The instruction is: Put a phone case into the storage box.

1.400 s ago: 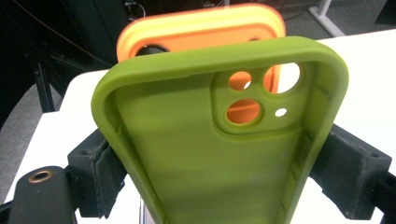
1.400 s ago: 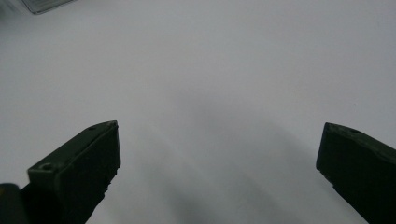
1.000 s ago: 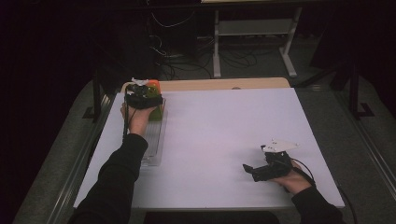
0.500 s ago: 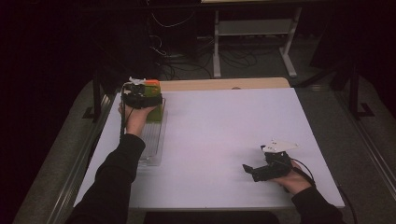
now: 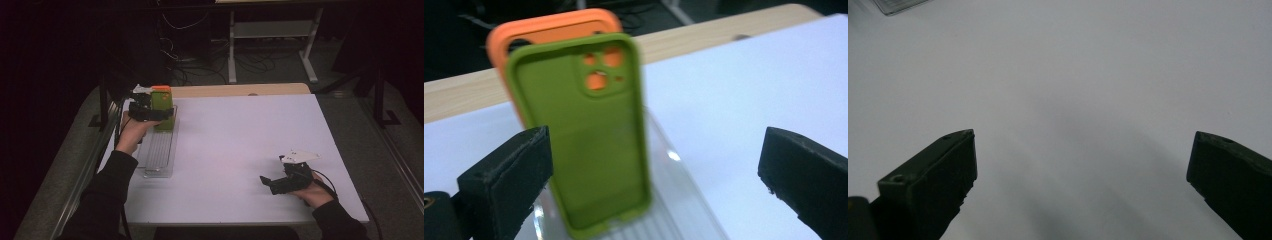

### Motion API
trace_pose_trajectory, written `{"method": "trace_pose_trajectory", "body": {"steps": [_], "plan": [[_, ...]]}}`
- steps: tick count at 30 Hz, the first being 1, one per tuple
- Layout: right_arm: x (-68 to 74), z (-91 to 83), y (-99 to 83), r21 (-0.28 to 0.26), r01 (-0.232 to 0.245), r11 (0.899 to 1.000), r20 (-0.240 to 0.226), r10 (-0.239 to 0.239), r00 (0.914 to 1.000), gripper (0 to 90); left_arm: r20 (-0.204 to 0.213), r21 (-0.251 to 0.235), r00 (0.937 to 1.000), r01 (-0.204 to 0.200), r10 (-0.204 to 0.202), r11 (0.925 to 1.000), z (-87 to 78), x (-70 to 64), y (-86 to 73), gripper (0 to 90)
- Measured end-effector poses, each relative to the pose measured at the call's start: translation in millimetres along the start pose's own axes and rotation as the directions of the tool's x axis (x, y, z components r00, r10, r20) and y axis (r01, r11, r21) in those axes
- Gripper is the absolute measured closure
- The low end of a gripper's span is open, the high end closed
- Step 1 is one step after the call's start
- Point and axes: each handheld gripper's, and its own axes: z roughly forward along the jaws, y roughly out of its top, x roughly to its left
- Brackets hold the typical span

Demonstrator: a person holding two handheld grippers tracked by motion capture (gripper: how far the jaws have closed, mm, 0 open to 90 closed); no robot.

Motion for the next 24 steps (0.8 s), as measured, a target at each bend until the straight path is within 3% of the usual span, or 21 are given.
{"method": "trace_pose_trajectory", "body": {"steps": [4,9,15,24], "plan": [[0.1,0.4,0.3,-0.003,0.006,1.0,-0.001,-0.006,1.0,0.0,0.083,-0.015,0.9962,-0.024,0.025,0.9996,-13.8,-5.7,-3.3,0.7],[0.1,0.1,0.3,0.004,-0.001,1.0,-0.004,0.001,1.0,0.0,0.165,-0.042,0.9843,-0.058,0.064,0.9975,-28.5,-16.8,-9.1,0.7],[0.0,0.4,0.3,0.005,0.001,1.0,-0.006,-0.001,1.0,0.0,0.218,-0.053,0.969,-0.108,0.117,0.9927,-39.6,-27.5,-15.7,0.7],[0.0,0.2,0.5,0.001,0.009,1.0,-0.011,-0.009,0.9999,0.0,0.295,-0.08,0.944,-0.129,0.147,0.9885,-52.9,-40.5,-32.4,0.7]]}}
